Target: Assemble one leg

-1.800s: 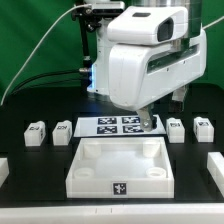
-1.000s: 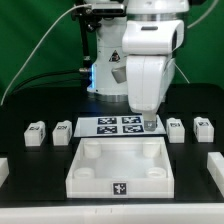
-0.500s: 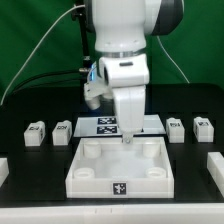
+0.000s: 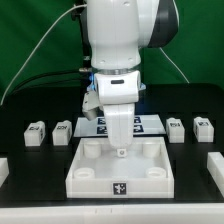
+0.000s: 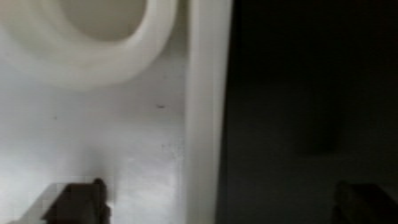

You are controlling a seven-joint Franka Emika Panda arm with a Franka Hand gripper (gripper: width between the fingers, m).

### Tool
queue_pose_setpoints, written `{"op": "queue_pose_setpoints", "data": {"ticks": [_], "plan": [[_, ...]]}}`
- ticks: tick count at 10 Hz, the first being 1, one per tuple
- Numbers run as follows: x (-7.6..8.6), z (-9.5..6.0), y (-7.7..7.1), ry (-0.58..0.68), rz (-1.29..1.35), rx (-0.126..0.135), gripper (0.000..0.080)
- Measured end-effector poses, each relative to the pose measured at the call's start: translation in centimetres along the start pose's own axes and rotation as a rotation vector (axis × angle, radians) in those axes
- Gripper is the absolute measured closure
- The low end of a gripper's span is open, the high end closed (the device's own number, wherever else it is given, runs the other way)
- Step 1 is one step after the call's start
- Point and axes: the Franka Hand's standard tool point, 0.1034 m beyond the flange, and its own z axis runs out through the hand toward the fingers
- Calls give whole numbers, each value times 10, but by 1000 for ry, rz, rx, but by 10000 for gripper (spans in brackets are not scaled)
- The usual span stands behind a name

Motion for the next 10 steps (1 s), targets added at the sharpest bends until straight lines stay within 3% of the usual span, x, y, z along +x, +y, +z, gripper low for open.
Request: {"op": "queue_pose_setpoints", "data": {"ticks": [1, 2, 3, 4, 5, 10], "plan": [[0, 0, 0, 0, 1, 0, 411], [0, 0, 0, 0, 2, 0, 411], [0, 0, 0, 0, 2, 0, 546], [0, 0, 0, 0, 3, 0, 546], [0, -1, 1, 0, 5, -6, 730], [-1, -2, 3, 0, 5, -12, 738]]}}
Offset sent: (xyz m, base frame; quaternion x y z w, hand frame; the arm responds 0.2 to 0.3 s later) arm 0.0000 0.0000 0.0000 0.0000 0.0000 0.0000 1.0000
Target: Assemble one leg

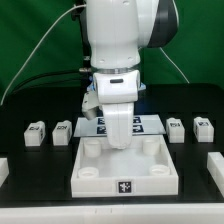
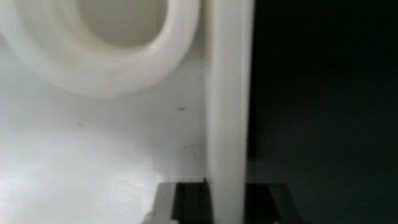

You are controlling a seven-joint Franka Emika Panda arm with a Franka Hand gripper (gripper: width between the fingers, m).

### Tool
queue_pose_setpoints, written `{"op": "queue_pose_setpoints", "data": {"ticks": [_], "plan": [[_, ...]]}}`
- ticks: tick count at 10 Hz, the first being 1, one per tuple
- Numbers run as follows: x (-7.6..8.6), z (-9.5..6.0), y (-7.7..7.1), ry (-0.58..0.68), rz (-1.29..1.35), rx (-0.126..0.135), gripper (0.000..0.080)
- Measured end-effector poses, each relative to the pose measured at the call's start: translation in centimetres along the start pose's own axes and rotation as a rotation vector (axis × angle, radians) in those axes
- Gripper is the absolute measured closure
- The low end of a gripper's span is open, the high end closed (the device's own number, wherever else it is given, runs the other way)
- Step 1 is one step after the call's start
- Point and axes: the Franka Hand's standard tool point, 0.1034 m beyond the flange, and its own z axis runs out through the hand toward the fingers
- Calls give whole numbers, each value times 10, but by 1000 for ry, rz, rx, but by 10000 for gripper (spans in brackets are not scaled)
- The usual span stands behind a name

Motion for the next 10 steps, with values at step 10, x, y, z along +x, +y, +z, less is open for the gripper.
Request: {"op": "queue_pose_setpoints", "data": {"ticks": [10], "plan": [[70, -1, 67, 42, 7, -75, 739]]}}
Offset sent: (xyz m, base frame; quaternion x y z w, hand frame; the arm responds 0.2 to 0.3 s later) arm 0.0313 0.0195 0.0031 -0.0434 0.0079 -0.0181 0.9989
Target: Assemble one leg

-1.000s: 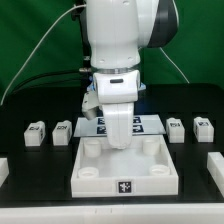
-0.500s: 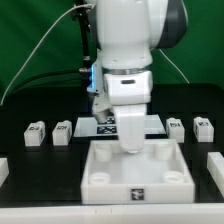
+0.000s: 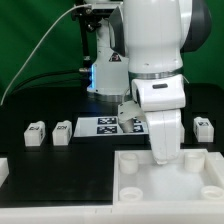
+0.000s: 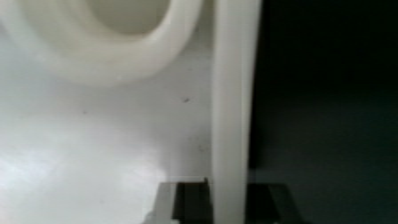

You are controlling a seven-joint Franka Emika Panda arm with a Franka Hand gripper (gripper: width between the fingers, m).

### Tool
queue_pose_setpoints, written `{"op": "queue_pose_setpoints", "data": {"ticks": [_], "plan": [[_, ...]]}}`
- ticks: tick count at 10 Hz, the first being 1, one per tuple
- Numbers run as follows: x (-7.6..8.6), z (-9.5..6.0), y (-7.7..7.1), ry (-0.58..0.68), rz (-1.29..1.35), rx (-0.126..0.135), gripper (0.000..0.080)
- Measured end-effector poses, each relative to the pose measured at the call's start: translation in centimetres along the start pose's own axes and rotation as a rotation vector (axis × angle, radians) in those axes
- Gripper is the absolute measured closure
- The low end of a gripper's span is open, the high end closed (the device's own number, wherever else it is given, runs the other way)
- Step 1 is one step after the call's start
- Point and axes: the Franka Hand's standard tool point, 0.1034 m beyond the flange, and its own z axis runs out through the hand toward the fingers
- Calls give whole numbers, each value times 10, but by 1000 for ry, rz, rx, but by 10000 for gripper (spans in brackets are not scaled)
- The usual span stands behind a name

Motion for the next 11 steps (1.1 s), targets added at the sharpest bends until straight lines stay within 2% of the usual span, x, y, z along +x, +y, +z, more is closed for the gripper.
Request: {"op": "queue_pose_setpoints", "data": {"ticks": [3, 4, 5, 6, 7, 8, 9, 11], "plan": [[1, 0, 0, -4, 9, 10, 739], [0, 1, 0, -4, 10, 10, 650], [-1, 1, 0, -4, 11, 10, 650], [-1, 1, 0, -4, 11, 10, 436], [-1, 1, 0, -4, 12, 11, 436], [-1, 1, 0, -4, 12, 10, 275], [-1, 1, 0, -4, 12, 10, 189], [-1, 1, 0, -4, 13, 10, 160]]}}
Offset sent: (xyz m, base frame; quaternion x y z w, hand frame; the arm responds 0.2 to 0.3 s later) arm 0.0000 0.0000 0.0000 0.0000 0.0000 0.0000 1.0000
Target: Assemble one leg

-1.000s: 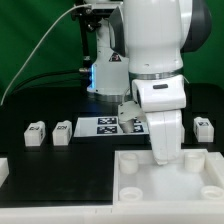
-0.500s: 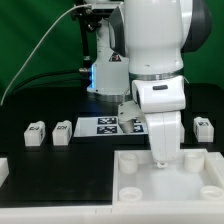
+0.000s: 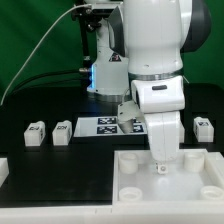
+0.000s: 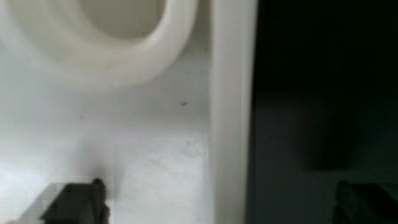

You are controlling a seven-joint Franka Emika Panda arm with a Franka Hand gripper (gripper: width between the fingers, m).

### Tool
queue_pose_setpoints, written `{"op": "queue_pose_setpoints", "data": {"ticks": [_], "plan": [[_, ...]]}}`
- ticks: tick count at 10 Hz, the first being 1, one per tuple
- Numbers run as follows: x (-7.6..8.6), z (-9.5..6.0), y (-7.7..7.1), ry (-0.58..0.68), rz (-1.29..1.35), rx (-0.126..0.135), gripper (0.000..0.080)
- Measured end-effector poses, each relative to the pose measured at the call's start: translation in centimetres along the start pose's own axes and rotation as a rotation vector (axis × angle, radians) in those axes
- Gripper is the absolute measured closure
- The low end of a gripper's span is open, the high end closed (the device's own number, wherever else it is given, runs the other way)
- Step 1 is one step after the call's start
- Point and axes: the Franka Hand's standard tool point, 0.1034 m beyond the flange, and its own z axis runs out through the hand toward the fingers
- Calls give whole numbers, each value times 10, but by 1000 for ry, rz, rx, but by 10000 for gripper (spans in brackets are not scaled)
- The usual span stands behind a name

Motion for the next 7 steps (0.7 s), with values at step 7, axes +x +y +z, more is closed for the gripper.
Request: {"op": "queue_pose_setpoints", "data": {"ticks": [7], "plan": [[11, -25, -5, -7, 179, -21, 150]]}}
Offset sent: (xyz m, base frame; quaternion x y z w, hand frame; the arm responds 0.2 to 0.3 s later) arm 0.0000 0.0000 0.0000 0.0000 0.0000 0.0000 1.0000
